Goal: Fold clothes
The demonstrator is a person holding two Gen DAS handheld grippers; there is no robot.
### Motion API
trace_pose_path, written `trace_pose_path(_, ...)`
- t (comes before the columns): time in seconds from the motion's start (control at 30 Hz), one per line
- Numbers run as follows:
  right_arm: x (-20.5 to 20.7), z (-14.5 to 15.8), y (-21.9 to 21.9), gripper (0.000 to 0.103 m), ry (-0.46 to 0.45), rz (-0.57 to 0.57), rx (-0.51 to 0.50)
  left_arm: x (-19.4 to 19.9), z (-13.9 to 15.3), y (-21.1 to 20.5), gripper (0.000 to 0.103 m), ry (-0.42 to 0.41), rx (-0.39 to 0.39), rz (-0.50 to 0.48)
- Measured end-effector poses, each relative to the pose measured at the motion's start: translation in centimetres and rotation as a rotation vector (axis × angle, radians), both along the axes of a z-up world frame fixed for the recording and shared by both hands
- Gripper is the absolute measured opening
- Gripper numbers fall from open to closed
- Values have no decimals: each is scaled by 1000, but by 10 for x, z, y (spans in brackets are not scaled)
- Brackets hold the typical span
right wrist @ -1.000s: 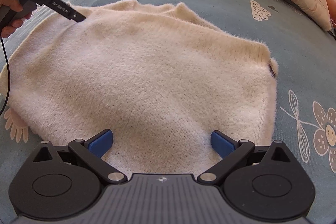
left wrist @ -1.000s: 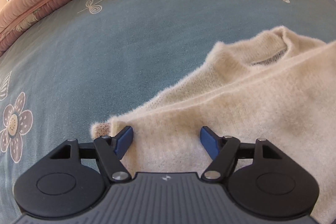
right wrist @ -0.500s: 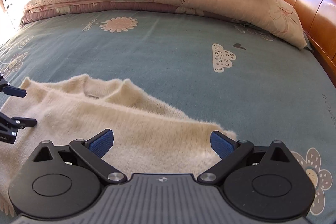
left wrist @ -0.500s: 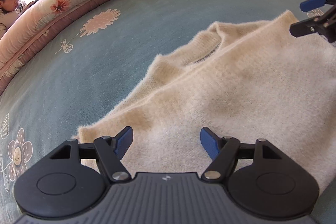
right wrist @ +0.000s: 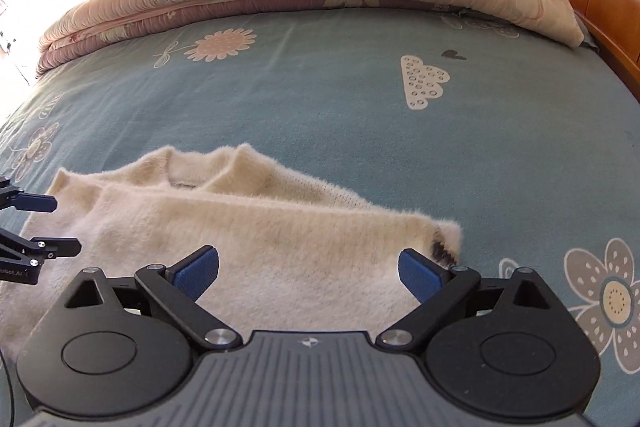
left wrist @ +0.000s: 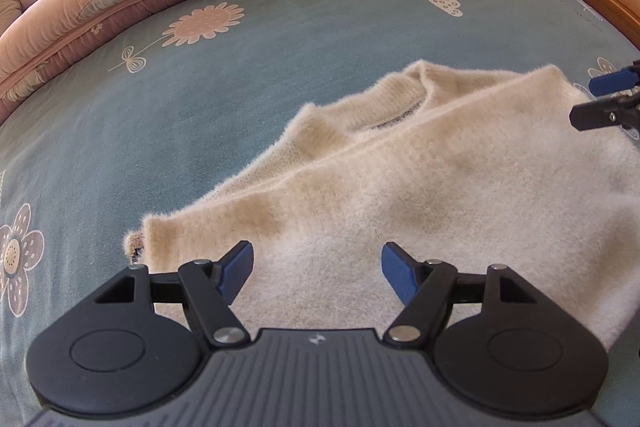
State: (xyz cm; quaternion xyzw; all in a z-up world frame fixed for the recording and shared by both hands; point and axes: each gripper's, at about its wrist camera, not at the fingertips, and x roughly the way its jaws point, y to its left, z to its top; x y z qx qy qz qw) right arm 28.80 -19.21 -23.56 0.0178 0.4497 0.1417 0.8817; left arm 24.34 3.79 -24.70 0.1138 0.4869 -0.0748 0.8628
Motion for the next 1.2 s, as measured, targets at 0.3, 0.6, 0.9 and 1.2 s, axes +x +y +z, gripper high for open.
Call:
trace_pose_path(0.3, -43, -8, -7, 97, 69, 23, -106, -15, 0, 12, 75, 81, 0, 68)
trace_pose_path(0.6, -100, -21, -3, 98, 225, 42, -28, -59, -12, 9, 76, 190, 3, 91)
trace_pose_path(0.9, -121, -12, 5, 97, 226, 62, -5, -77, 3, 5, 76, 194, -50, 142)
trace_pose_path(1.2, -137, -16, 3, 98, 246, 85, -9, -99, -6, 16, 76, 226, -23, 241)
